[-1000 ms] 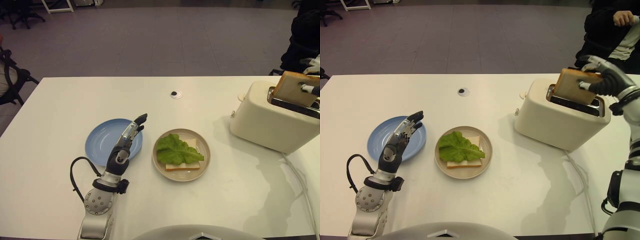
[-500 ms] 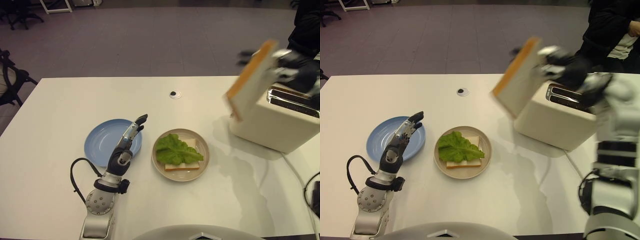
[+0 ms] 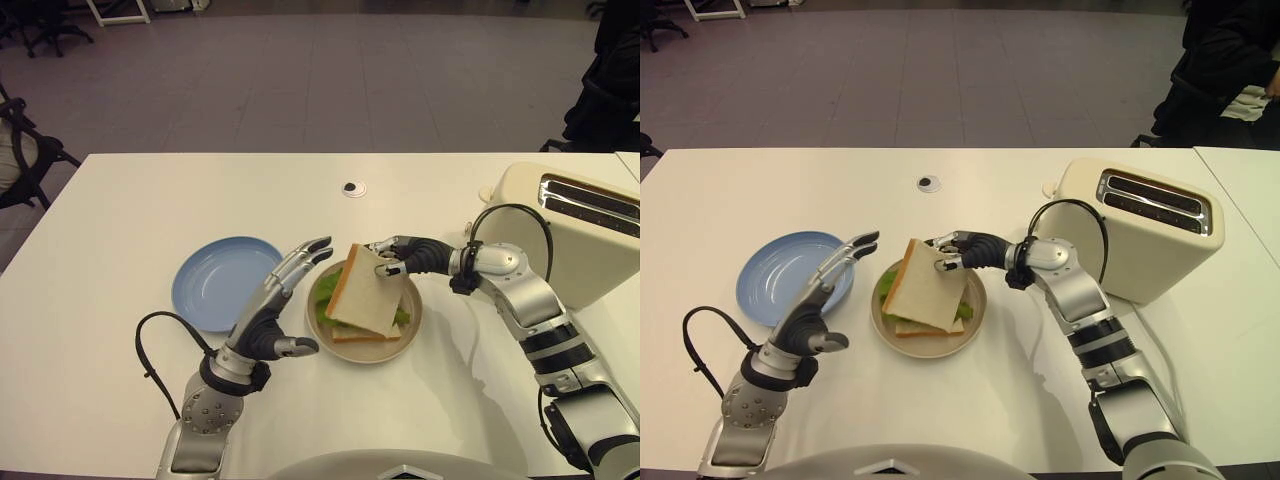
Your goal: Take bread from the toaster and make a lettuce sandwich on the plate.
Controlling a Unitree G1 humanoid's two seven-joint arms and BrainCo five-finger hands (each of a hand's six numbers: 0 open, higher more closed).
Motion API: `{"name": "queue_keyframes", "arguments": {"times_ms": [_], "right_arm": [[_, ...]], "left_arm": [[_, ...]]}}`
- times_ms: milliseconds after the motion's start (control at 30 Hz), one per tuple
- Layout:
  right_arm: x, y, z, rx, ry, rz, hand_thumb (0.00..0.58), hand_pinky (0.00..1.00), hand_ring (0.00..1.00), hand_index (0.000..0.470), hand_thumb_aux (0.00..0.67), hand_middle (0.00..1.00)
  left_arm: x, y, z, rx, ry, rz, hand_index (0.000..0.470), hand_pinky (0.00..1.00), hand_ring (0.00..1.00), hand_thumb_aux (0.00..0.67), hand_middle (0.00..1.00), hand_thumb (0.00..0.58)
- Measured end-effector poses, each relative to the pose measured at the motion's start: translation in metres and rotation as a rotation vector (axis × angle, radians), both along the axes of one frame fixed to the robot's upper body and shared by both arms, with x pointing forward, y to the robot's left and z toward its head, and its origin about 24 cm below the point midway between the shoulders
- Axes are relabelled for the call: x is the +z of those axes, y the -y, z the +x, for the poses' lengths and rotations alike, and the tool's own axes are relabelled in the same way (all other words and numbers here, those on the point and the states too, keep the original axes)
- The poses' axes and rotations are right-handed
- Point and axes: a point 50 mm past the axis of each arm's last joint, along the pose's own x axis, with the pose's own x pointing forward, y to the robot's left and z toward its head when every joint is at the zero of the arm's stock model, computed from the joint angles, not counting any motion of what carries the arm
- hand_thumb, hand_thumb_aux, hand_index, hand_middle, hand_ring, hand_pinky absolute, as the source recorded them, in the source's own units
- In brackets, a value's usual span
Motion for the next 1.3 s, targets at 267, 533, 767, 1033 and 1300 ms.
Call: {"name": "queue_keyframes", "arguments": {"times_ms": [267, 533, 767, 1033, 1300], "right_arm": [[-0.015, -0.009, 0.003, 0.022, 0.035, -0.064, 0.58, 0.0, 0.0, 0.47, 0.67, 0.0], [-0.019, -0.013, 0.003, 0.041, 0.043, -0.079, 0.0, 0.0, 0.0, 0.0, 0.0, 0.0], [0.059, 0.006, 0.039, -0.272, 0.453, 0.2, 0.0, 0.0, 0.0, 0.0, 0.0, 0.0], [0.057, 0.041, -0.036, 0.143, 0.596, 0.001, 0.0, 0.0, 0.0, 0.0, 0.0, 0.0], [0.055, 0.078, -0.084, 0.361, 0.511, -0.194, 0.578, 1.0, 1.0, 0.444, 0.633, 1.0]], "left_arm": [[-0.03, 0.029, -0.006, -0.109, 0.089, 0.518, 0.0, 0.0, 0.0, 0.0, 0.0, 0.0], [-0.059, 0.03, 0.006, -0.111, 0.036, 0.674, 0.0, 0.0, 0.0, 0.0, 0.0, 0.0], [-0.067, 0.031, -0.001, -0.159, -0.085, 0.586, 0.0, 0.0, 0.0, 0.0, 0.0, 0.0], [-0.055, 0.017, 0.005, -0.103, -0.026, 0.491, 0.0, 0.0, 0.0, 0.0, 0.0, 0.0], [0.055, -0.019, -0.016, -0.111, 0.176, -0.109, 0.47, 1.0, 1.0, 0.67, 1.0, 0.58]]}}
